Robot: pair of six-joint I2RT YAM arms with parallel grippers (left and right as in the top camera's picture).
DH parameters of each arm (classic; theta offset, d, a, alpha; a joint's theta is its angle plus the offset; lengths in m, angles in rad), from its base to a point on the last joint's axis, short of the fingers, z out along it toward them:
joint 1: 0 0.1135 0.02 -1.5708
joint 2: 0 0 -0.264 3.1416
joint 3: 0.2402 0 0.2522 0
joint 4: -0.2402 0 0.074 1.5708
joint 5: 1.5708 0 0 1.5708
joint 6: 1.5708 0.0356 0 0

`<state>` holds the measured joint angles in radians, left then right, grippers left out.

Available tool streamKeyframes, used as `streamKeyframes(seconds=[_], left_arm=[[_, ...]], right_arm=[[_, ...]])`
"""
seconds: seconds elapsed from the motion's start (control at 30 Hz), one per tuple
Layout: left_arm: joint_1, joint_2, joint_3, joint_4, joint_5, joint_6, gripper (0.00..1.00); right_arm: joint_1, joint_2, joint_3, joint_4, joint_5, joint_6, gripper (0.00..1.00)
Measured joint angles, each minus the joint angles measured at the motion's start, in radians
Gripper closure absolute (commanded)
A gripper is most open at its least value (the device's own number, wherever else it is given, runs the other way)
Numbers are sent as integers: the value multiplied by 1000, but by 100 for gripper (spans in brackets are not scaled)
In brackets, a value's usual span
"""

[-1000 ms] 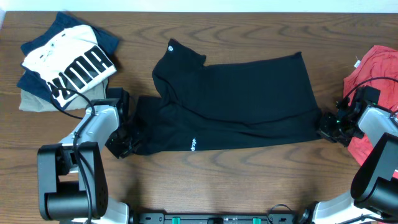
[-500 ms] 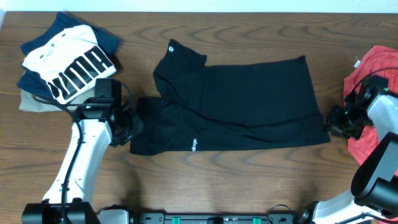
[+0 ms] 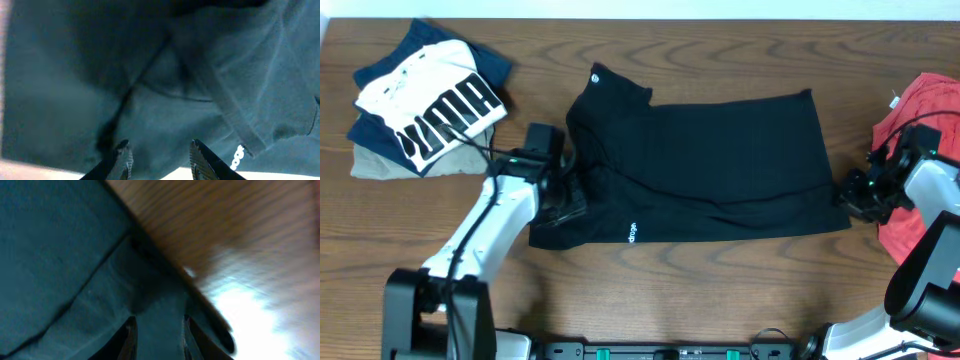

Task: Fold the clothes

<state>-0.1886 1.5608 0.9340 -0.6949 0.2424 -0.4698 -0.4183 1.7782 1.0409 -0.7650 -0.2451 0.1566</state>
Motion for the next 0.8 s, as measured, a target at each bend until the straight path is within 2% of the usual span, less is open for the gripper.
streamKeyframes(seconds=[0.47,0.57,0.73,0.8], left_arm=[[-25,104,-3,56,-5,0,61],[-25,122,-6,63,-10,0,61],[-25,140,-8,76,-13,0,61],[-25,140,-8,76,-13,0,60]], right_arm=[[0,0,-55,127,-73,0,77],[0,0,-55,128,-74,0,82],[0,0,-55,154,-77,13,99],[0,0,-55,166,-78,29,99]])
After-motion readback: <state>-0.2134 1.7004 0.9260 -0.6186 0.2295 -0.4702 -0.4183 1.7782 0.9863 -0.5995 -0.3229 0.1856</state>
